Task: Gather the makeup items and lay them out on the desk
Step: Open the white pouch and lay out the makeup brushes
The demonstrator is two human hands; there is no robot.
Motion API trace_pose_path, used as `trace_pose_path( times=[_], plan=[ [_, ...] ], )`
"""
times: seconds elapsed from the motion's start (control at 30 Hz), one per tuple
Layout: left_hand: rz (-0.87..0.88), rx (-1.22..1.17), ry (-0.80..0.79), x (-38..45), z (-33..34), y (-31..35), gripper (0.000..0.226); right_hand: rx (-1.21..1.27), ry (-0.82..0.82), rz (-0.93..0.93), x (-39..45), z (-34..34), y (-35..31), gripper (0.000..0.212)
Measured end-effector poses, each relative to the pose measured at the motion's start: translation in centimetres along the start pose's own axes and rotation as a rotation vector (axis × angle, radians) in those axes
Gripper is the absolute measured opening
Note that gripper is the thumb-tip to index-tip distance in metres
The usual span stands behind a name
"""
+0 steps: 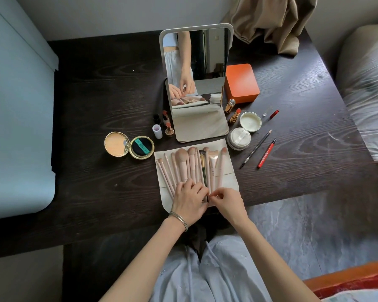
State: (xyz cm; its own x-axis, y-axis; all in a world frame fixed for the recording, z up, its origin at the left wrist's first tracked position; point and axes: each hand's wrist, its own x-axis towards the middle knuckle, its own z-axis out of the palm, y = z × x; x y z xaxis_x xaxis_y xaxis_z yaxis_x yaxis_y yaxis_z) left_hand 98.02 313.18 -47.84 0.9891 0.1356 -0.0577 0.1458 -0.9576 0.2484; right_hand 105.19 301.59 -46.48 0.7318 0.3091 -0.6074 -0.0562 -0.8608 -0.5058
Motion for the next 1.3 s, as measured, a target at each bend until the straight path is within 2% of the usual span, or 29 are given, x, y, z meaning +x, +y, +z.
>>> trace_pose_path(
  times=[0.27, 0.47, 0.8, 0.93, 1.13, 1.3],
  plan=[
    [-0.015, -0.03, 0.035, -0.2, 0.0, -0.3, 0.027, -0.018, -0.02, -0.03, -0.4, 0.2, -0.4, 0.023],
    [-0.041, -0.037, -0.006, -0.2, -0.3, -0.3, 0.031, -0.036, -0.049, 0.01, -0.4, 0.6, -0.8, 0.028],
    [-0.102, -0.131, -0.041, 0.0, -0.1, -0.1, 0.026, 0.21, -0.077, 0.098, -0.3, 0.5, -1.0, 0.018],
    [-0.114, -0.157, -0.055, -0.3, 0.2, -0.3, 0.025, 0.194, -0.089, 0.092, -0.4, 0.6, -1.2, 0.02],
    [-0.163, -0.166, -0.003, -0.3, -0.2, -0.1, 0.025, 0.091, 0.021, 0.075, -1.0, 0.3, -1.4, 0.027],
    [-0.222, -0.151, 0.038, 0.3, -0.1, 0.3, 0.014, 0.097, -0.02, 0.082, -0.9, 0.1, -1.8, 0.035]
  ],
)
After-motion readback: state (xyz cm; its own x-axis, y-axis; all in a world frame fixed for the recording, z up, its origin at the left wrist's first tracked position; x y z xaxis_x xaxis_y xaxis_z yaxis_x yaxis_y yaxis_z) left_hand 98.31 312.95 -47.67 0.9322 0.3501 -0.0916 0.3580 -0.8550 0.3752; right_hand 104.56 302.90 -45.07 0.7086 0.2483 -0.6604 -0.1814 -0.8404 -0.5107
